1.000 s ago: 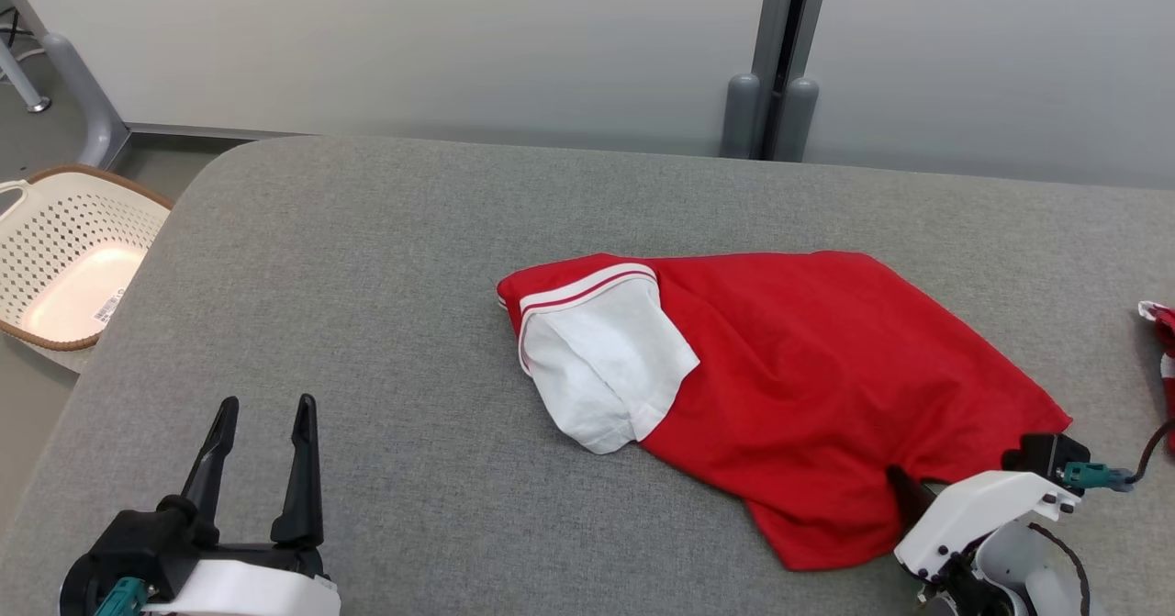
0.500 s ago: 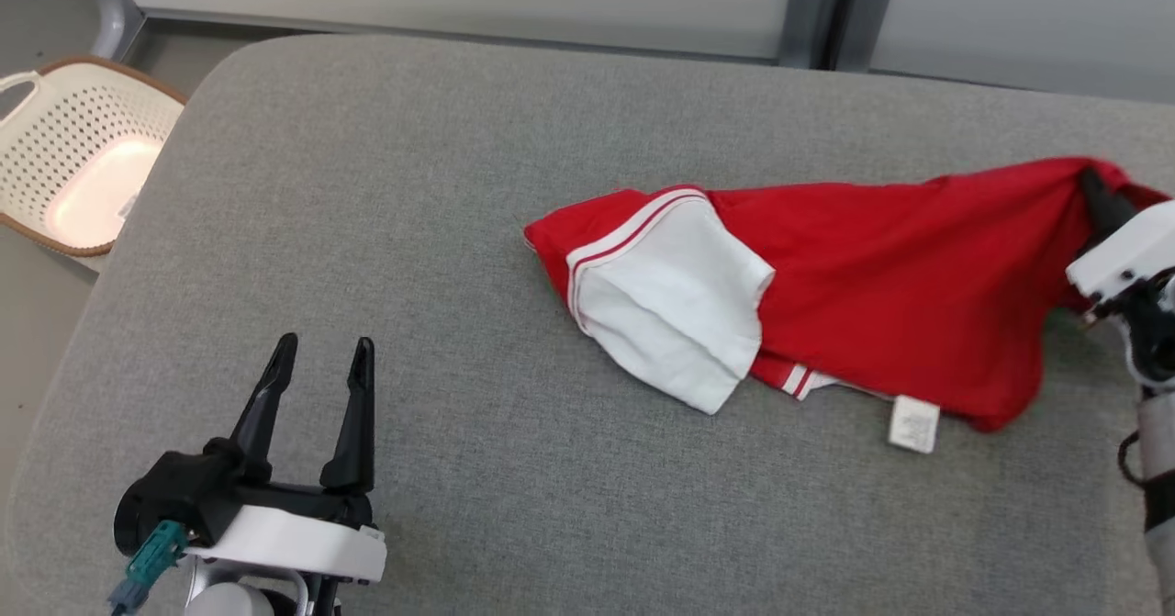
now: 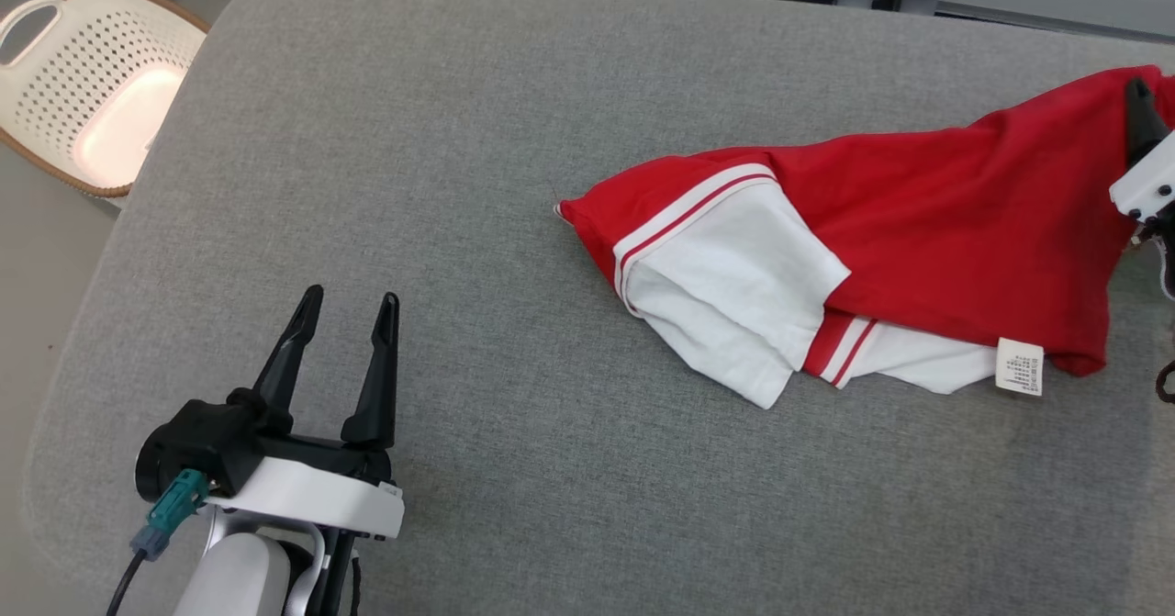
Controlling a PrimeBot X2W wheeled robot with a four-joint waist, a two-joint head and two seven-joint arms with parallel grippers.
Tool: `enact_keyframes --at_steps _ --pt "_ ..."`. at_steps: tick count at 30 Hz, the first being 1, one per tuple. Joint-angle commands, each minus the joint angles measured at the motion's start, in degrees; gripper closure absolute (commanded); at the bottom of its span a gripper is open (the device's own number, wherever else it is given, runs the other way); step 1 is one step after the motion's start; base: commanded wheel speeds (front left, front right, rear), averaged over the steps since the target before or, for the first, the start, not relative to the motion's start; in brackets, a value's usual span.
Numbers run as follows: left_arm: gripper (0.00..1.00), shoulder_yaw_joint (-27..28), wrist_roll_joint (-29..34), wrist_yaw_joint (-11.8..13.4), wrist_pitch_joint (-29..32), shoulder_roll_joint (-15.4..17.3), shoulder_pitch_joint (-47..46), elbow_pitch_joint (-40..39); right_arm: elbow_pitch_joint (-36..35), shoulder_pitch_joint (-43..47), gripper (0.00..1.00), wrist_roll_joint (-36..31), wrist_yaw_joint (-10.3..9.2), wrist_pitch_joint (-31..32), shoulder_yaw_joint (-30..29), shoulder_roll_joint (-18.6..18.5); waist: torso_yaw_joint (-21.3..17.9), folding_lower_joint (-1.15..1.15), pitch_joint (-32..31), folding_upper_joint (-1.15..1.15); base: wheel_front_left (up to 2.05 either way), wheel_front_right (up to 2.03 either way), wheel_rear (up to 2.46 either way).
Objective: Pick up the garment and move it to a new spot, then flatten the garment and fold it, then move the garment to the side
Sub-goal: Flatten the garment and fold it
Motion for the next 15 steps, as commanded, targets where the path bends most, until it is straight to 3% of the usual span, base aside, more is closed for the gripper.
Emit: enact_keyframes --at_steps 1,7,15 --pt "0.0 0.9 0.4 -0.4 0.0 0.1 -0.5 0.3 1.0 -0.1 0.0 -1.0 -0.02 -2.9 0.6 0.5 -1.9 0.0 -2.1 0.0 0.0 0.0 0.0" --pt "0.0 2.3 1.0 -0.9 0.0 0.2 1.5 1.0 -0.9 3.3 0.0 -0.4 -0.02 -11.4 4.0 4.5 -6.2 0.0 -6.2 0.0 0.0 0.0 0.0" --pt "0.0 5.8 1.5 -0.4 0.0 0.9 4.5 0.7 -14.0 14.1 0.0 4.5 -0.02 -21.1 16.7 8.0 -14.4 0.0 -12.1 0.0 0.0 0.0 0.0"
